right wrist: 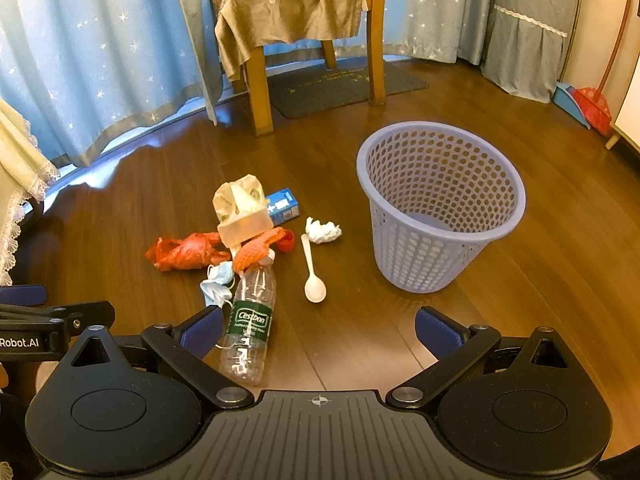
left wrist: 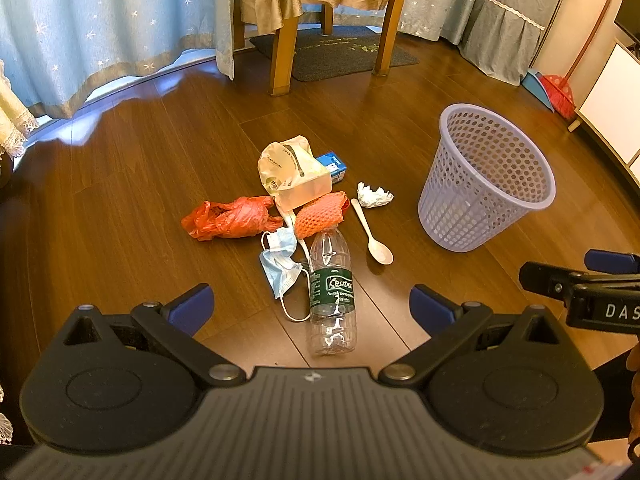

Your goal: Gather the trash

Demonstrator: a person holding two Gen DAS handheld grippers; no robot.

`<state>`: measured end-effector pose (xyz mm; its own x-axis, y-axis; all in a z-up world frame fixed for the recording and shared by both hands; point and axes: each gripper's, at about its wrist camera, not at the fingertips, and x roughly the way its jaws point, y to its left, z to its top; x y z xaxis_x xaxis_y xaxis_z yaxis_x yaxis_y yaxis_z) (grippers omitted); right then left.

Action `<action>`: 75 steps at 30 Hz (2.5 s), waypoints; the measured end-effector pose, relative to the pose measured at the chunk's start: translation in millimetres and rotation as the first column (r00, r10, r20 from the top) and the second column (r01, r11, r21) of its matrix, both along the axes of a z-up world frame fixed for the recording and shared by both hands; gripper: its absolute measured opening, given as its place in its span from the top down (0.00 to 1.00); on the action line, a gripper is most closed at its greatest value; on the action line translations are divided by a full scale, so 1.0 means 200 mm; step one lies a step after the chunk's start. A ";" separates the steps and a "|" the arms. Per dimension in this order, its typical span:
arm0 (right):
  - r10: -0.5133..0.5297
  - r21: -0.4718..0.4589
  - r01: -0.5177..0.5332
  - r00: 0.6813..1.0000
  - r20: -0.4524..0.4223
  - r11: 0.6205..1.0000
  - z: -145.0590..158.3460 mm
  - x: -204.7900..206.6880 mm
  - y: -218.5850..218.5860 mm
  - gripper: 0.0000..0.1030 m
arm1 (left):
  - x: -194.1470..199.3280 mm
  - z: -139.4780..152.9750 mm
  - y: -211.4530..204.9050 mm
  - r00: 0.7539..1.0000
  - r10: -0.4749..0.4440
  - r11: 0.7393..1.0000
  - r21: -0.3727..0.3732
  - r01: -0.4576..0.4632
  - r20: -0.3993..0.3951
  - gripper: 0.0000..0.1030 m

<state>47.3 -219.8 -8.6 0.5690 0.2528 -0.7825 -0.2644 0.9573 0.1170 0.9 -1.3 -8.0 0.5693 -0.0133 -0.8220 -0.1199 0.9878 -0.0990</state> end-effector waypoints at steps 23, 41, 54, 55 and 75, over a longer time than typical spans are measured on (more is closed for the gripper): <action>0.083 -0.076 -0.079 0.995 0.052 0.994 -0.05 0.18 -0.04 0.30 | 0.16 -0.05 0.07 0.999 0.027 0.999 -0.038 -0.028 -0.020 0.01; 0.306 -0.355 -0.277 0.952 0.028 0.893 -0.35 0.66 -0.04 0.54 | 0.47 -0.24 0.05 0.999 -0.021 1.000 -0.017 0.020 -0.030 0.01; 0.380 -0.432 -0.360 0.924 -0.044 0.827 -0.53 0.84 -0.01 0.73 | 0.54 -0.31 0.08 0.999 -0.025 0.998 -0.056 0.023 -0.042 0.01; 0.385 -0.436 -0.364 0.922 -0.042 0.823 -0.53 0.84 -0.01 0.74 | 0.54 -0.31 0.08 0.999 -0.027 0.998 -0.057 0.025 -0.040 0.01; 0.438 -0.525 -0.392 0.898 -0.039 0.756 -0.64 0.84 0.08 0.87 | 0.53 -0.34 0.07 0.997 -0.067 0.997 -0.044 0.065 -0.050 0.01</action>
<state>214.7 -204.7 -136.4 0.5688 0.0594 -0.8204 -0.6359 0.6644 -0.3927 107.3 13.5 -76.7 0.5232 -0.0852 -0.8479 -0.0606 0.9888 -0.1367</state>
